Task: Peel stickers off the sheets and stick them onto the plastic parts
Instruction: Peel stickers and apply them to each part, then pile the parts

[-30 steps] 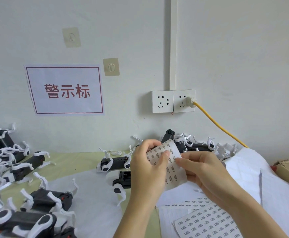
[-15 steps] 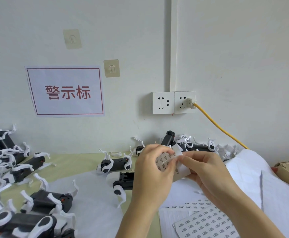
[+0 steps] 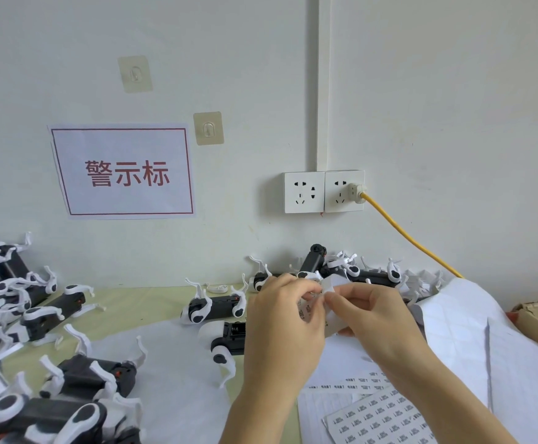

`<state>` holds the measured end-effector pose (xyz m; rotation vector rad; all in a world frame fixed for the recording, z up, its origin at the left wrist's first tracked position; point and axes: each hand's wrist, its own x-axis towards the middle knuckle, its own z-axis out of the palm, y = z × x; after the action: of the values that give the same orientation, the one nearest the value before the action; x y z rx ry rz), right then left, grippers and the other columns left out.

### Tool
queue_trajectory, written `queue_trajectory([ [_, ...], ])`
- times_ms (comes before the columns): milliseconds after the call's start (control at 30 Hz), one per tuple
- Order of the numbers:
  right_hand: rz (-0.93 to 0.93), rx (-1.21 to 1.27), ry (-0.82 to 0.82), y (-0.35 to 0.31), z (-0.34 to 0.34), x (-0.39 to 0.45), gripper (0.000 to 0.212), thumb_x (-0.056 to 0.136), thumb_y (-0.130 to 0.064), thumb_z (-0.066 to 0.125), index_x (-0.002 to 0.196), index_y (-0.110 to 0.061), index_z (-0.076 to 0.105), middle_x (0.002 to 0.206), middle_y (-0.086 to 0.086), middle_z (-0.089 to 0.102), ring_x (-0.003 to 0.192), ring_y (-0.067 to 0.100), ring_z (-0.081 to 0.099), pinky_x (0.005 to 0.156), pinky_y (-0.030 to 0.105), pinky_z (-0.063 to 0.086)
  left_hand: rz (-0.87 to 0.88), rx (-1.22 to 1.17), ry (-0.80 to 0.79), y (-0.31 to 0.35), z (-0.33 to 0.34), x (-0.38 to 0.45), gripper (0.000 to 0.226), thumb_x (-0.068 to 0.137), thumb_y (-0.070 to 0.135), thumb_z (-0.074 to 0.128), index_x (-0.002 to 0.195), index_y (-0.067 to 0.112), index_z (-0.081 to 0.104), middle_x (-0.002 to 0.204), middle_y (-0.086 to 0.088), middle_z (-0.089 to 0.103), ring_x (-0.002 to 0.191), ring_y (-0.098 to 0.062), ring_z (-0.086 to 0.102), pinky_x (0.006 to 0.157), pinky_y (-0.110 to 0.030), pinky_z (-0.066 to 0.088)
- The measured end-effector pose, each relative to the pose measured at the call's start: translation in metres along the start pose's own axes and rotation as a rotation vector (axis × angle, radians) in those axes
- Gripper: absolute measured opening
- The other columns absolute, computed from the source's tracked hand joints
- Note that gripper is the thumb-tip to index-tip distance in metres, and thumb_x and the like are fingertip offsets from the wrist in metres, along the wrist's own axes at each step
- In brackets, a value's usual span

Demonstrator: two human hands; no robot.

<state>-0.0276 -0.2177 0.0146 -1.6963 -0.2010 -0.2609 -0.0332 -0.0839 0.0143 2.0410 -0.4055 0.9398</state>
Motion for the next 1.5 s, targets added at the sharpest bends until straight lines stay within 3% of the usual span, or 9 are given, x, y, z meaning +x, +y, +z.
queue_trajectory([
  [67,-0.005,-0.024,0.028,0.0008,0.0011,-0.0003,0.022,0.094,-0.022,0.065,0.077,-0.028,0.078,0.076,0.006,0.075,0.079,0.029,0.071,0.080,0.042,0.057,-0.019,-0.007,-0.007,0.0002,-0.0001,-0.0002,0.006,0.087,0.015,0.072,0.086,0.020,0.075,0.080,0.013,0.069,0.078,-0.006,0.059,0.072,-0.028,0.050],
  [233,-0.014,-0.068,0.058,0.0007,0.0060,-0.0021,0.025,0.091,-0.018,0.064,0.075,-0.030,0.078,0.074,0.004,0.075,0.082,0.029,0.071,0.082,0.046,0.057,-0.059,0.004,-0.082,-0.0021,0.0018,-0.0015,0.014,0.090,0.013,0.066,0.083,0.019,0.076,0.079,0.009,0.071,0.077,-0.009,0.063,0.072,-0.036,0.052],
  [367,-0.018,-0.102,0.053,-0.0002,0.0067,-0.0042,0.025,0.091,-0.016,0.064,0.073,-0.026,0.079,0.074,0.001,0.076,0.080,0.023,0.072,0.081,0.042,0.057,-0.121,-0.036,-0.096,-0.0045,0.0018,-0.0015,0.016,0.090,0.012,0.067,0.080,0.021,0.077,0.075,0.011,0.071,0.075,-0.006,0.063,0.069,-0.027,0.050],
  [600,-0.067,-0.160,0.041,-0.0005,0.0056,-0.0057,0.023,0.093,-0.015,0.065,0.076,-0.022,0.079,0.073,-0.007,0.076,0.076,0.010,0.072,0.072,0.024,0.055,-0.167,-0.052,-0.082,-0.0066,0.0033,-0.0020,0.017,0.089,0.012,0.068,0.075,0.019,0.075,0.070,0.011,0.070,0.075,-0.004,0.064,0.065,-0.021,0.049],
  [767,-0.054,-0.141,0.013,-0.0011,0.0061,-0.0066,0.022,0.094,-0.019,0.065,0.078,-0.021,0.080,0.076,-0.006,0.077,0.079,0.010,0.073,0.079,0.031,0.057,-0.191,-0.060,-0.063,-0.0061,0.0035,-0.0011,0.014,0.087,0.015,0.071,0.074,0.020,0.074,0.069,0.012,0.069,0.075,-0.003,0.063,0.065,-0.017,0.049],
  [1033,-0.054,-0.143,0.044,-0.0016,0.0059,-0.0065,0.021,0.093,-0.019,0.066,0.077,-0.023,0.079,0.075,-0.009,0.076,0.077,0.006,0.072,0.074,0.023,0.055,-0.175,-0.128,-0.062,-0.0054,0.0013,-0.0003,0.014,0.085,0.012,0.072,0.073,0.019,0.075,0.070,0.016,0.070,0.073,0.000,0.065,0.062,-0.008,0.045],
  [1167,-0.078,-0.175,0.059,-0.0001,0.0048,-0.0054,0.017,0.092,-0.019,0.067,0.081,-0.021,0.079,0.077,-0.009,0.076,0.079,0.007,0.072,0.078,0.026,0.057,-0.178,-0.154,-0.062,-0.0061,-0.0004,0.0008,0.020,0.087,0.008,0.069,0.072,0.019,0.074,0.071,0.019,0.069,0.070,-0.001,0.065,0.060,-0.007,0.044],
  [1367,-0.078,-0.166,0.032,-0.0012,0.0063,-0.0063,0.016,0.093,-0.021,0.067,0.082,-0.021,0.079,0.078,-0.008,0.077,0.080,0.007,0.072,0.078,0.026,0.057,-0.223,-0.170,-0.062,-0.0063,0.0004,0.0008,0.017,0.084,0.009,0.071,0.070,0.019,0.070,0.073,0.019,0.069,0.072,0.000,0.064,0.061,-0.008,0.044],
  [1500,-0.050,-0.125,0.055,-0.0007,0.0044,-0.0053,0.015,0.092,-0.023,0.068,0.083,-0.017,0.079,0.078,-0.003,0.077,0.080,0.013,0.072,0.080,0.034,0.058,-0.345,-0.296,-0.055,-0.0055,-0.0007,0.0024,0.020,0.084,0.008,0.070,0.069,0.021,0.071,0.070,0.013,0.071,0.066,-0.002,0.065,0.060,-0.009,0.046],
])
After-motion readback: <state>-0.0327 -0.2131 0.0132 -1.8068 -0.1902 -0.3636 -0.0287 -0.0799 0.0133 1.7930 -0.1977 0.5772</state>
